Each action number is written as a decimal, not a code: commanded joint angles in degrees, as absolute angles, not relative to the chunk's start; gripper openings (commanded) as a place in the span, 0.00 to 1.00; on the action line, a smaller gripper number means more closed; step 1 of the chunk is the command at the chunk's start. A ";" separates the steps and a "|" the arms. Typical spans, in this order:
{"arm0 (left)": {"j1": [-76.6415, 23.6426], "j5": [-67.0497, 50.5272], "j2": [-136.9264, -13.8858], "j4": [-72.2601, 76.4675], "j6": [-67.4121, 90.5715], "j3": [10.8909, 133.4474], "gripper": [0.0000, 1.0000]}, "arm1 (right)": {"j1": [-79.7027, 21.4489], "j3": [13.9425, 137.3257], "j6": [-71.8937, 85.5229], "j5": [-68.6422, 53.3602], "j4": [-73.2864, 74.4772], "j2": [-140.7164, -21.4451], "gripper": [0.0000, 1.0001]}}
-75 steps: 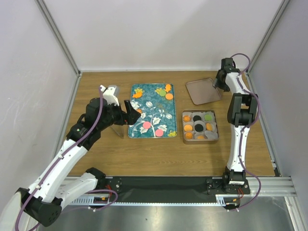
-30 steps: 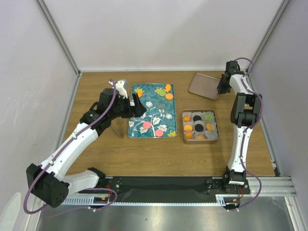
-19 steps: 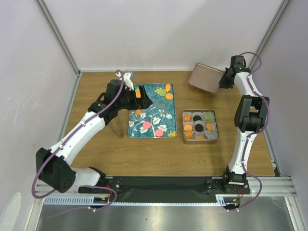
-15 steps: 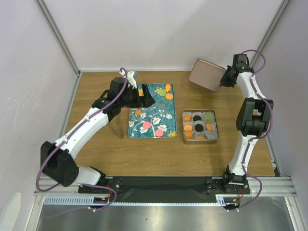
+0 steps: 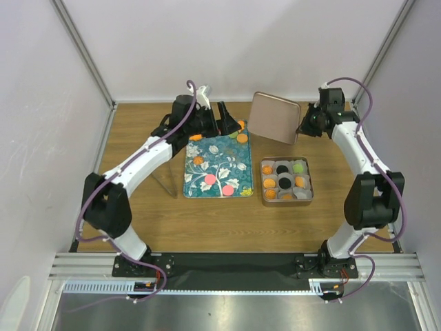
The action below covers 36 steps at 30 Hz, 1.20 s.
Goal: Pack the cookies
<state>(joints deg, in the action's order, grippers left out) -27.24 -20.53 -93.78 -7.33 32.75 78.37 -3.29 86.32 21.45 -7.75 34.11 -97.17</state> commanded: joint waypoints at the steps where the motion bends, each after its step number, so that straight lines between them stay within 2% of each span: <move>1: -27.51 -25.22 -96.84 -0.53 36.03 80.59 1.00 | -4.56 82.36 23.20 -11.34 30.67 -90.45 0.00; 12: -27.60 -28.56 -101.69 5.71 39.64 80.95 1.00 | -7.73 73.83 23.73 -14.06 30.06 -82.62 0.00; 17: -27.60 -28.74 -102.13 7.11 40.43 79.72 0.95 | -8.96 71.64 23.82 -14.59 29.45 -81.65 0.00; 24: -27.95 -29.62 -102.31 7.82 41.57 78.31 0.80 | -10.28 69.17 24.26 -15.21 28.04 -80.68 0.00; 27: -28.30 -29.36 -102.39 6.86 41.31 78.31 0.68 | -10.37 68.82 24.26 -15.29 27.60 -80.25 0.00; 30: -28.74 -29.53 -102.66 6.24 41.48 78.22 0.62 | -10.46 68.82 24.35 -15.73 26.98 -80.07 0.00; 31: -28.91 -29.53 -102.57 5.98 41.57 78.14 0.56 | -10.46 68.82 24.35 -15.91 26.90 -80.16 0.00; 36: -29.18 -29.44 -101.60 5.71 42.10 76.91 0.46 | -10.63 68.91 23.91 -15.64 26.10 -80.24 0.00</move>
